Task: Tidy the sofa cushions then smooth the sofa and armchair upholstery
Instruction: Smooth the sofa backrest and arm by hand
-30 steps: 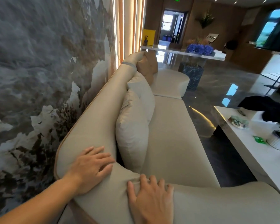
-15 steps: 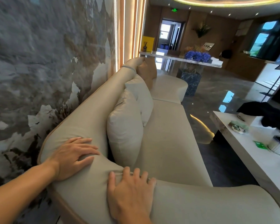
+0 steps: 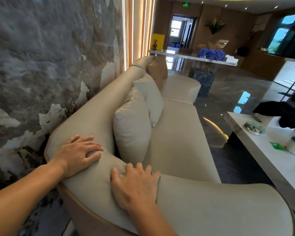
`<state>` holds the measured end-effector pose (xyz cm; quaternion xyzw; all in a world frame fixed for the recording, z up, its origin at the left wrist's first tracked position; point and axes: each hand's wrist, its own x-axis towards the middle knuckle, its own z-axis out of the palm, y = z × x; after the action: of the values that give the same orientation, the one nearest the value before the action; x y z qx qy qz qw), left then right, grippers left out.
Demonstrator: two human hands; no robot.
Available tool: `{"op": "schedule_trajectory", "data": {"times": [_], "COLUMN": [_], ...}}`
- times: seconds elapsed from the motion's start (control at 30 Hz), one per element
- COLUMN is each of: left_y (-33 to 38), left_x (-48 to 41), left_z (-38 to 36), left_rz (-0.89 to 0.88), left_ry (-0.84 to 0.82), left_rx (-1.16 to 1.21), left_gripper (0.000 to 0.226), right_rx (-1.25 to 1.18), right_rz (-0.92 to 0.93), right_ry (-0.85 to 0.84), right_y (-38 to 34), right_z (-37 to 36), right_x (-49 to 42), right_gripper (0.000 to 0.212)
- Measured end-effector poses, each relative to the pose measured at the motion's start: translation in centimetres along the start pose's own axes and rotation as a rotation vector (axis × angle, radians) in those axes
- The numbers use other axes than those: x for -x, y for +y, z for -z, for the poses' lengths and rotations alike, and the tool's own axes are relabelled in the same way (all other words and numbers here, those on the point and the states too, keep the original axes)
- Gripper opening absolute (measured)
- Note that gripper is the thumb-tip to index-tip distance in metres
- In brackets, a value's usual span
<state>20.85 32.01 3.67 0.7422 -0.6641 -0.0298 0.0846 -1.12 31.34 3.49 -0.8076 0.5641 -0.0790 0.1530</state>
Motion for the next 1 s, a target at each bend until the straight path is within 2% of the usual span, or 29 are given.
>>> {"op": "schedule_trajectory", "data": {"times": [0.23, 0.33, 0.43, 0.6, 0.73, 0.77, 0.83, 0.9, 1.0], "left_y": [0.4, 2.6, 6.4, 11.9, 16.6, 18.2, 22.2, 26.6, 34.0], "left_x": [0.5, 0.7, 2.5, 6.9, 8.0, 7.9, 8.5, 9.4, 11.5], "left_z": [-1.1, -0.8, 0.4, 2.9, 6.1, 6.9, 9.0, 11.4, 14.4], "left_rz": [0.071, 0.197, 0.286, 0.194, 0.132, 0.109, 0.054, -0.005, -0.169], "left_ry": [0.008, -0.132, -0.281, -0.555, -0.810, -0.831, -0.784, -0.699, -0.703], "left_rx": [-0.012, -0.049, -0.041, -0.079, -0.080, -0.071, -0.026, 0.005, -0.045], "left_gripper": [0.063, 0.051, 0.057, 0.062, 0.066, 0.062, 0.045, 0.034, 0.032], "right_rx": [-0.019, 0.015, 0.062, 0.165, 0.154, 0.114, 0.029, -0.033, -0.119], "right_rz": [0.039, 0.067, 0.085, -0.034, -0.116, -0.127, -0.158, -0.218, -0.347], "right_ry": [-0.050, -0.141, -0.251, -0.370, -0.589, -0.630, -0.673, -0.649, -0.585], "right_y": [0.9, 1.7, 3.9, 8.5, 10.0, 10.0, 10.2, 10.9, 14.0], "right_z": [0.2, 0.8, 2.2, 5.0, 10.2, 11.8, 16.0, 20.1, 25.7], "right_x": [0.5, 1.2, 3.5, 8.4, 10.0, 10.0, 11.0, 13.4, 20.3], "right_gripper": [0.078, 0.079, 0.076, 0.064, 0.064, 0.064, 0.052, 0.040, 0.035]}}
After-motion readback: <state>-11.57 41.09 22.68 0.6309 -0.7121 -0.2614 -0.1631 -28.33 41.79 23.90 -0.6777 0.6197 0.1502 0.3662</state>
